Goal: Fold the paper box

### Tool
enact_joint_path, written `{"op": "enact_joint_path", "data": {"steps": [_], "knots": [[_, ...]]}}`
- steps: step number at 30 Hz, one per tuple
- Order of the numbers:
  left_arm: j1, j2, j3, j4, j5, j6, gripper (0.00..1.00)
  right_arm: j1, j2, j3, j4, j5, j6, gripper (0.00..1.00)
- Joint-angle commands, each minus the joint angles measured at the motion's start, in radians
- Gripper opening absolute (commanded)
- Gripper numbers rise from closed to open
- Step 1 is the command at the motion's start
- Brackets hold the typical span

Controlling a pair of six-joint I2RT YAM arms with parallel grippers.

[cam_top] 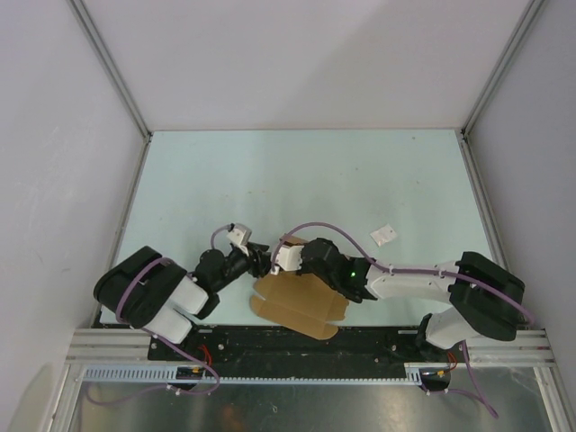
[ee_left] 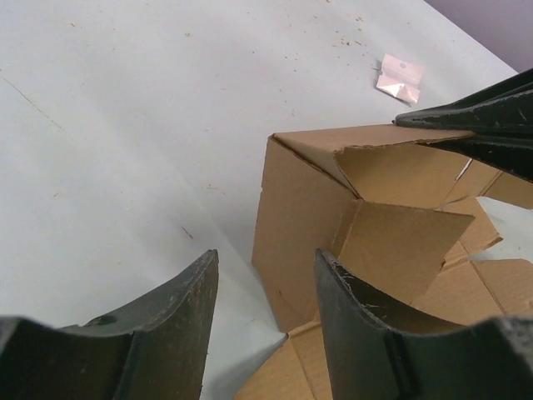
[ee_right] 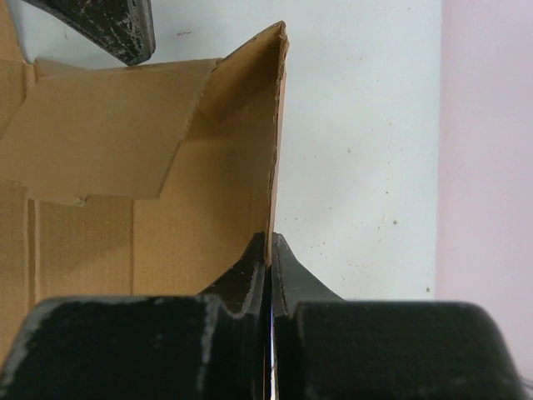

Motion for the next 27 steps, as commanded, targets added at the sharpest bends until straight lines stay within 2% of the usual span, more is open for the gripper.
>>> {"op": "enact_joint_path", "data": {"steps": [1,12,27], "knots": [[-0.024,-0.029,-0.146,0.356,-0.032,0.024,0.55,0.033,0.034,-0.02,-0.005,-0.004,0.031,0.0],[-0.048,-0.1,-0.212,0.355,-0.218,0.029,0.54,0.091,0.011,-0.036,-0.034,0.053,0.065,0.0],[-0.088,-0.055,-0.199,0.356,-0.224,0.062,0.53,0.111,-0.004,-0.037,-0.046,0.094,0.043,0.0]]}}
